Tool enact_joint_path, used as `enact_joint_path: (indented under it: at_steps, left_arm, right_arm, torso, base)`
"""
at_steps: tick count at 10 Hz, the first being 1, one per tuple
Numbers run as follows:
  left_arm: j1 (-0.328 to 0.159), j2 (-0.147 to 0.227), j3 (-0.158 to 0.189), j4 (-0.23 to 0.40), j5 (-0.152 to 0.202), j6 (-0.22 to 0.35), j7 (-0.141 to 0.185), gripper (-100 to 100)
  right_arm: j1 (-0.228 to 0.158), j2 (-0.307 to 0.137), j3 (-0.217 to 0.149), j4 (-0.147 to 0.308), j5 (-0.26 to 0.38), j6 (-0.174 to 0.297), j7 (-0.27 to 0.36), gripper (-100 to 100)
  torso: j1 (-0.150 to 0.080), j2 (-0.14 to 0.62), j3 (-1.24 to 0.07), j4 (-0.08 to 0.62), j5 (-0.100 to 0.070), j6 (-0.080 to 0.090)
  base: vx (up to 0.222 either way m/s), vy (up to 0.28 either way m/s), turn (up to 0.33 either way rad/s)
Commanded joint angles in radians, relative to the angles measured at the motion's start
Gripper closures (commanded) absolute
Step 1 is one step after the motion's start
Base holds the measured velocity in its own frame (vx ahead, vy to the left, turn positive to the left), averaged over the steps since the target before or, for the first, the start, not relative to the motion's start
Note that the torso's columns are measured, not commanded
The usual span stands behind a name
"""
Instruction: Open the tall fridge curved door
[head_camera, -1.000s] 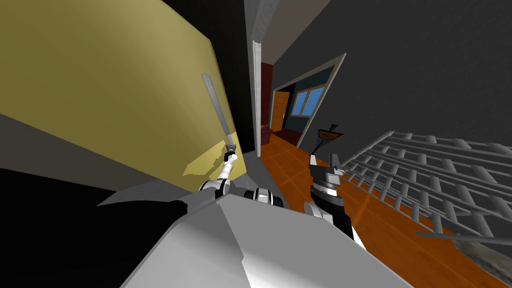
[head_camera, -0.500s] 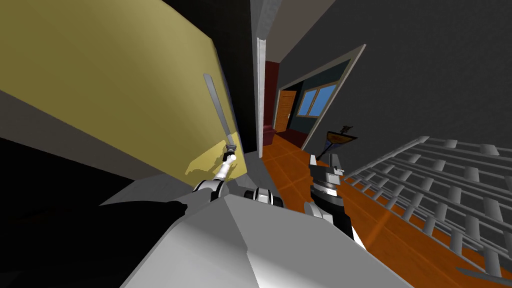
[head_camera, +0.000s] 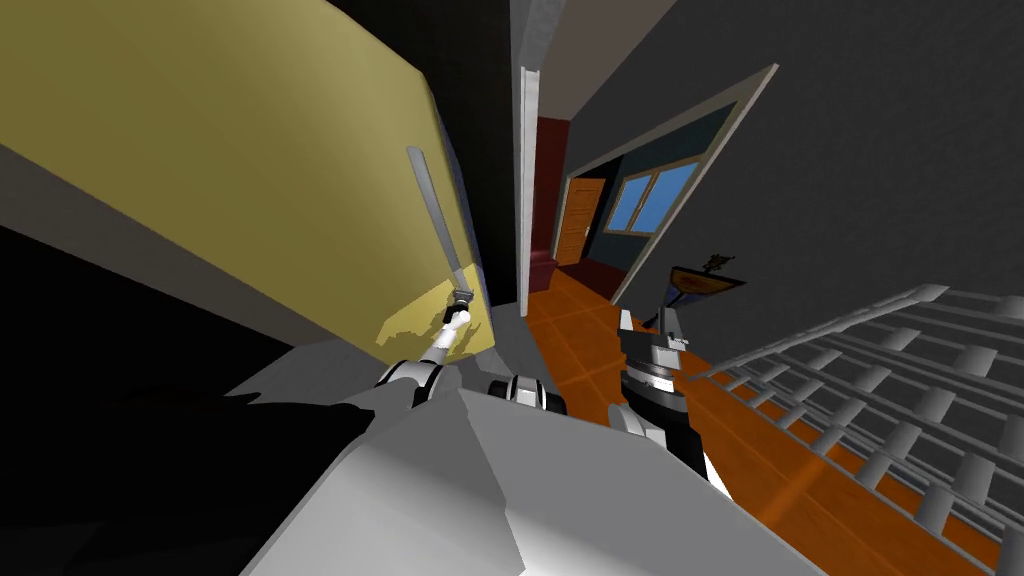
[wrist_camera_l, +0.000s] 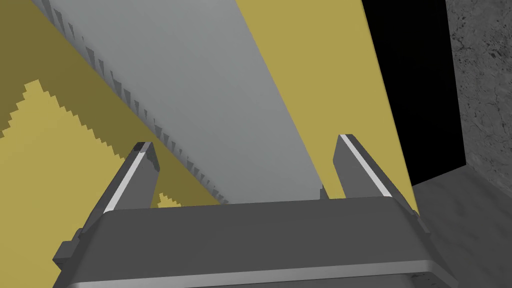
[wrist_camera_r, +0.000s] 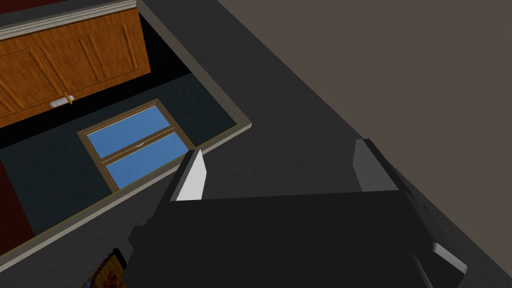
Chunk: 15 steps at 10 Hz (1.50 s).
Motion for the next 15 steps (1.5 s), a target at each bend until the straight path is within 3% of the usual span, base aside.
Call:
enact_joint_path:
  at_steps: [1, 2, 3, 4, 5, 6, 7, 8, 9, 10, 11, 12, 13, 14, 15]
  left_arm:
    - [-0.034, -0.064, 0.078, 0.017, -0.069, -0.017, -0.029, 100]
    - [-0.034, -0.064, 0.099, 0.017, -0.081, -0.017, -0.029, 100]
    - [-0.051, -0.098, 0.136, 0.023, -0.118, -0.025, -0.045, 100]
    - [-0.051, -0.098, 0.155, 0.023, -0.124, -0.025, -0.045, 100]
    - [-0.068, -0.133, 0.192, 0.03, -0.163, -0.033, -0.06, 100]
    - [-0.068, -0.133, 0.21, 0.03, -0.166, -0.033, -0.06, 100]
    - [-0.085, -0.168, 0.246, 0.036, -0.207, -0.041, -0.076, 100]
    - [-0.085, -0.168, 0.266, 0.036, -0.209, -0.041, -0.076, 100]
    - [-0.103, -0.202, 0.304, 0.043, -0.251, -0.049, -0.092, 100]
    - [-0.103, -0.202, 0.322, 0.043, -0.252, -0.049, -0.092, 100]
    - [-0.12, -0.237, 0.361, 0.049, -0.294, -0.056, -0.108, 100]
    - [-0.12, -0.237, 0.378, 0.049, -0.295, -0.056, -0.108, 100]
    - [-0.137, -0.271, 0.414, 0.056, -0.337, -0.064, -0.124, 100]
    - [-0.137, -0.271, 0.434, 0.056, -0.338, -0.064, -0.124, 100]
    - [-0.154, -0.306, 0.468, 0.062, -0.38, -0.072, -0.139, 100]
  right_arm:
    - [0.0, 0.0, 0.0, 0.0, 0.0, 0.0, 0.0, 0]
    - [-0.001, 0.0, 0.0, 0.0, 0.0, 0.0, 0.0, 0]
    - [0.0, 0.0, 0.0, 0.0, 0.0, 0.0, 0.0, 0]
    - [0.0, 0.0, 0.0, 0.0, 0.0, 0.0, 0.0, 0]
    - [0.0, 0.0, 0.0, 0.0, 0.0, 0.0, 0.0, 0]
    - [0.0, 0.0, 0.0, 0.0, 0.0, 0.0, 0.0, 0]
    - [0.0, 0.0, 0.0, 0.0, 0.0, 0.0, 0.0, 0]
    - [0.0, 0.0, 0.0, 0.0, 0.0, 0.0, 0.0, 0]
    - [0.0, 0.0, 0.0, 0.0, 0.0, 0.0, 0.0, 0]
    - [0.0, 0.0, 0.0, 0.0, 0.0, 0.0, 0.0, 0]
    - [0.0, 0.0, 0.0, 0.0, 0.0, 0.0, 0.0, 0]
    - [0.0, 0.0, 0.0, 0.0, 0.0, 0.0, 0.0, 0]
    - [0.0, 0.0, 0.0, 0.0, 0.0, 0.0, 0.0, 0]
    - [0.0, 0.0, 0.0, 0.0, 0.0, 0.0, 0.0, 0]
    - [0.0, 0.0, 0.0, 0.0, 0.0, 0.0, 0.0, 0]
  torso:
    - [0.002, 0.003, 0.002, 0.0, 0.0, 0.003]
    - [-0.001, 0.003, 0.002, 0.001, -0.001, 0.007]
    - [-0.006, -0.001, 0.0, 0.001, -0.003, 0.0]
    - [-0.008, -0.001, -0.001, 0.001, -0.004, 0.0]
    - [-0.008, 0.0, 0.0, 0.002, -0.004, -0.003]
    - [-0.007, 0.002, 0.001, 0.002, -0.004, 0.0]
    - [-0.006, 0.002, 0.001, 0.003, -0.004, -0.002]
    - [-0.006, 0.002, 0.001, 0.003, -0.004, 0.001]
    - [-0.006, 0.001, 0.001, 0.003, -0.004, -0.002]
    - [-0.005, 0.002, 0.001, 0.002, -0.004, 0.0]
    - [-0.006, 0.002, 0.001, 0.003, -0.004, -0.002]
    - [-0.006, 0.002, 0.001, 0.002, -0.003, 0.0]
    - [-0.005, 0.0, 0.0, 0.002, -0.003, -0.002]
    - [-0.005, 0.0, 0.0, 0.001, -0.002, 0.001]
    - [-0.005, -0.002, -0.001, 0.0, -0.002, -0.001]
  base:
    - [-0.117, 0.157, -0.319]
    - [-0.088, 0.134, -0.184]
    - [-0.079, 0.104, -0.175]
    - [-0.063, 0.069, -0.106]
    - [-0.08, 0.07, -0.158]
    - [-0.07, 0.067, -0.124]
    - [-0.078, 0.087, -0.191]
    - [-0.06, 0.085, -0.119]
    - [-0.074, 0.093, -0.151]
    - [-0.081, 0.069, -0.14]
    - [-0.087, 0.077, -0.177]
    - [-0.072, 0.068, -0.12]
    - [-0.078, 0.074, -0.179]
    - [-0.067, 0.059, -0.109]
    - [-0.092, 0.07, -0.176]
